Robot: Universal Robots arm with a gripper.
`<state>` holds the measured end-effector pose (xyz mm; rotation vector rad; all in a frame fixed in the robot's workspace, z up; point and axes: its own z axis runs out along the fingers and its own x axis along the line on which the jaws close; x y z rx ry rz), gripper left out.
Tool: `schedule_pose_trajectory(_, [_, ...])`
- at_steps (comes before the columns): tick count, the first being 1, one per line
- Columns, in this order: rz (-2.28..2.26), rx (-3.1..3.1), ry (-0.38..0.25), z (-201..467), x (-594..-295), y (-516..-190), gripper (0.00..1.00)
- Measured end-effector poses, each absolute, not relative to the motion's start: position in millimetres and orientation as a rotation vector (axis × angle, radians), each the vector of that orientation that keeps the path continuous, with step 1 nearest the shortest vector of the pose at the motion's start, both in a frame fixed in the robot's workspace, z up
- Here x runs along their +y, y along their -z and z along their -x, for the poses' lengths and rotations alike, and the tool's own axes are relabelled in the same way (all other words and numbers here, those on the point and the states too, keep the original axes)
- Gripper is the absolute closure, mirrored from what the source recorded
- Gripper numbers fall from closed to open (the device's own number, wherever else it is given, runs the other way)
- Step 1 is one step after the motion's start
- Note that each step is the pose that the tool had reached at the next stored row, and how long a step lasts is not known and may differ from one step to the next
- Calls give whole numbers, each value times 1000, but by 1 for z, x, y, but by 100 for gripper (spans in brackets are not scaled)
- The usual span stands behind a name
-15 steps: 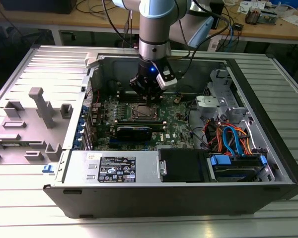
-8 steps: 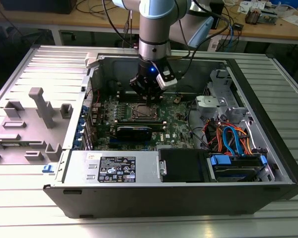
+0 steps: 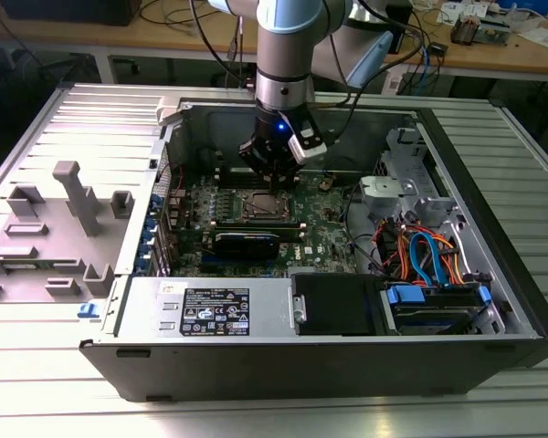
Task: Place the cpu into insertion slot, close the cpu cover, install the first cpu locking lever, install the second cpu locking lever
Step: 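Install the first cpu locking lever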
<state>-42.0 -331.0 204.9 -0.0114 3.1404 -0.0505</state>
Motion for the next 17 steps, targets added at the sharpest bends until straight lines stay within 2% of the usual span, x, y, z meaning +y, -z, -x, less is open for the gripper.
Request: schedule_pose_trajectory(17, [11, 3141, 53, 42, -340, -216, 89])
